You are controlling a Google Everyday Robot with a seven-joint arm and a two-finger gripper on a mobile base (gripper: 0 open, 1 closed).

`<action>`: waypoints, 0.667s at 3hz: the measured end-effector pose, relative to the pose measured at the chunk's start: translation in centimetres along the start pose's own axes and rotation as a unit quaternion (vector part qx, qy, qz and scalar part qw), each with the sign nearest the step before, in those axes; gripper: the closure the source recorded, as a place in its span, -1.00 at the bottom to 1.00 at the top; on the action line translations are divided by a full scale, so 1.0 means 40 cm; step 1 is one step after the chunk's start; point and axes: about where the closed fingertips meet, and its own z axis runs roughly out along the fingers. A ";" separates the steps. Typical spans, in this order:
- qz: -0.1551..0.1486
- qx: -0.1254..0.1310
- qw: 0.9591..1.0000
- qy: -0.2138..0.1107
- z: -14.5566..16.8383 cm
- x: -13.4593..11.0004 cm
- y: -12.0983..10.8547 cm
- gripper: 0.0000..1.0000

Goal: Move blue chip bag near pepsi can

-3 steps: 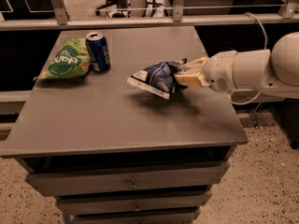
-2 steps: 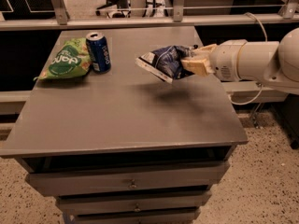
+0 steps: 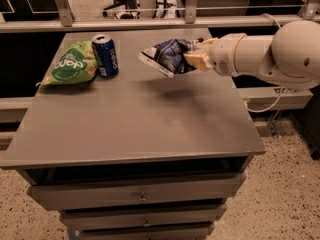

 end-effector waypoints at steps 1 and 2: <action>0.002 -0.009 1.000 0.000 0.060 -0.001 0.014 1.00; 0.005 -0.021 1.000 -0.006 0.116 -0.010 0.041 1.00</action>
Offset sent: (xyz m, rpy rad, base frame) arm 0.0309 0.0623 -0.0258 0.0346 0.0286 0.0557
